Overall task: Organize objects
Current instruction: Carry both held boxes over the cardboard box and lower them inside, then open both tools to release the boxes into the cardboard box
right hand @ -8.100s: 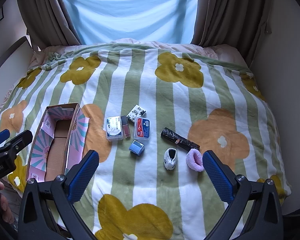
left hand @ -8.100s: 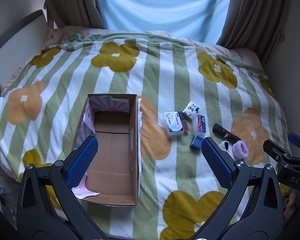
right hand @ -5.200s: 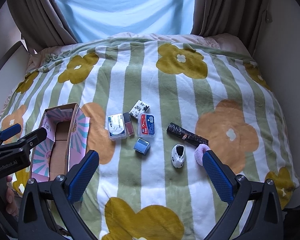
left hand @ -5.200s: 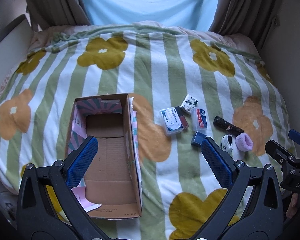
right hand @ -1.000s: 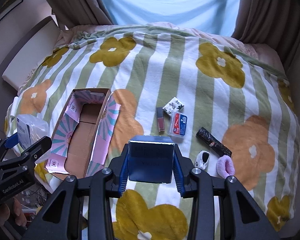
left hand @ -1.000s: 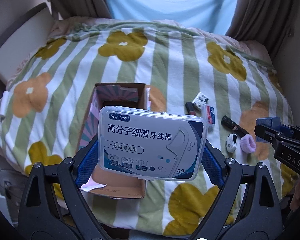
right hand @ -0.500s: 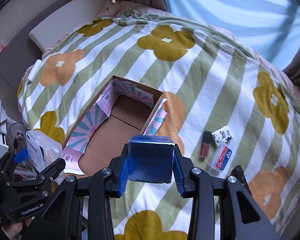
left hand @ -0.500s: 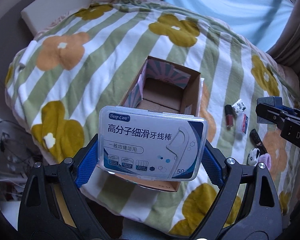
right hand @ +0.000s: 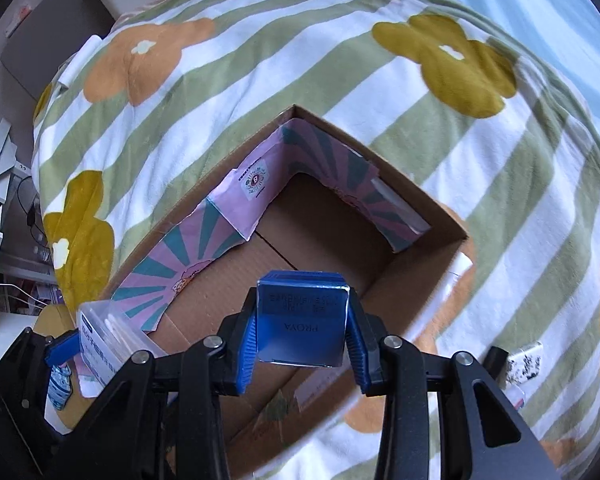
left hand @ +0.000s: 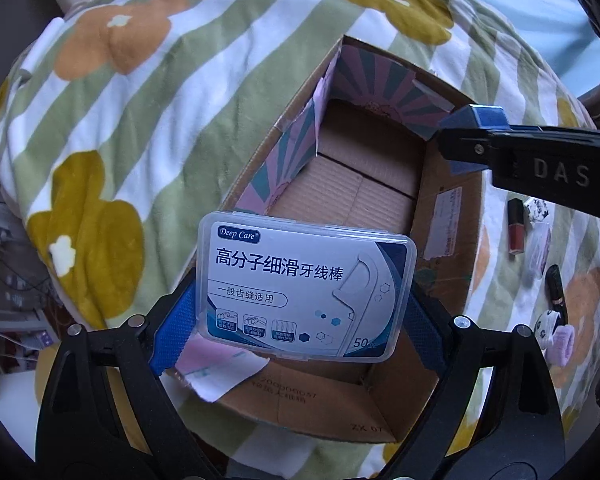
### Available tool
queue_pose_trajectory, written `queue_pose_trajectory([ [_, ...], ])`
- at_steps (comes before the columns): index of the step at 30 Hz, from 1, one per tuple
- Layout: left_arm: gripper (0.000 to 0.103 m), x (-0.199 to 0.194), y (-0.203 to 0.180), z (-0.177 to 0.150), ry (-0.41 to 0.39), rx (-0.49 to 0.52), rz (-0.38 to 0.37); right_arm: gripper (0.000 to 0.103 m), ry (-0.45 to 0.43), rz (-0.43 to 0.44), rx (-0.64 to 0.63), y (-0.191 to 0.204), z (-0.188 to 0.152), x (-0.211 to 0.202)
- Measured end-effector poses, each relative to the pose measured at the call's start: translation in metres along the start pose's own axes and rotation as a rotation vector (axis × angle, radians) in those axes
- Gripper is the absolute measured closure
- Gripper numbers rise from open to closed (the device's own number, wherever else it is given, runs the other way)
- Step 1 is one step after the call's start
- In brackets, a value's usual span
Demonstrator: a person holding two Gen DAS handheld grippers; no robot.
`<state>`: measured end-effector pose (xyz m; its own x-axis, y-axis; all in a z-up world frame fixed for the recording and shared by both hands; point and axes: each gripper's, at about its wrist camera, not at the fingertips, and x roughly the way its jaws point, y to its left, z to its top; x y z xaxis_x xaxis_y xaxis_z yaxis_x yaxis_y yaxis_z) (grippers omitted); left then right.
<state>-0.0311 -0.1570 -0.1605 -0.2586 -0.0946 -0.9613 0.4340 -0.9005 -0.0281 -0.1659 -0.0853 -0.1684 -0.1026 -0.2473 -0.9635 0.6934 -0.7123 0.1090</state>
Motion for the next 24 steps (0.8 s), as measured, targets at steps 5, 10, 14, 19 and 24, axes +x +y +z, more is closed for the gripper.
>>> queue_pose_trajectory([
  [5, 0.013, 0.035, -0.005, 0.001, 0.055, 0.004, -0.007, 0.067, 0.053, 0.022, -0.078, 0.007, 0.017, 0.046],
  [10, 0.013, 0.055, -0.011, 0.0, 0.083, 0.027, -0.004, 0.067, 0.092, 0.038, -0.143, 0.012, 0.024, 0.068],
  [14, 0.013, 0.062, -0.014, 0.002, 0.09, 0.023, -0.01, 0.067, 0.108, 0.043, -0.163, 0.015, 0.024, 0.074],
  [19, 0.013, 0.062, -0.019, 0.006, 0.085, 0.033, -0.012, 0.067, 0.115, 0.052, -0.17, 0.012, 0.027, 0.076],
  [24, 0.005, 0.053, -0.015, 0.011, 0.054, -0.01, -0.025, 0.002, 0.101, 0.053, -0.213, 0.012, 0.031, 0.072],
])
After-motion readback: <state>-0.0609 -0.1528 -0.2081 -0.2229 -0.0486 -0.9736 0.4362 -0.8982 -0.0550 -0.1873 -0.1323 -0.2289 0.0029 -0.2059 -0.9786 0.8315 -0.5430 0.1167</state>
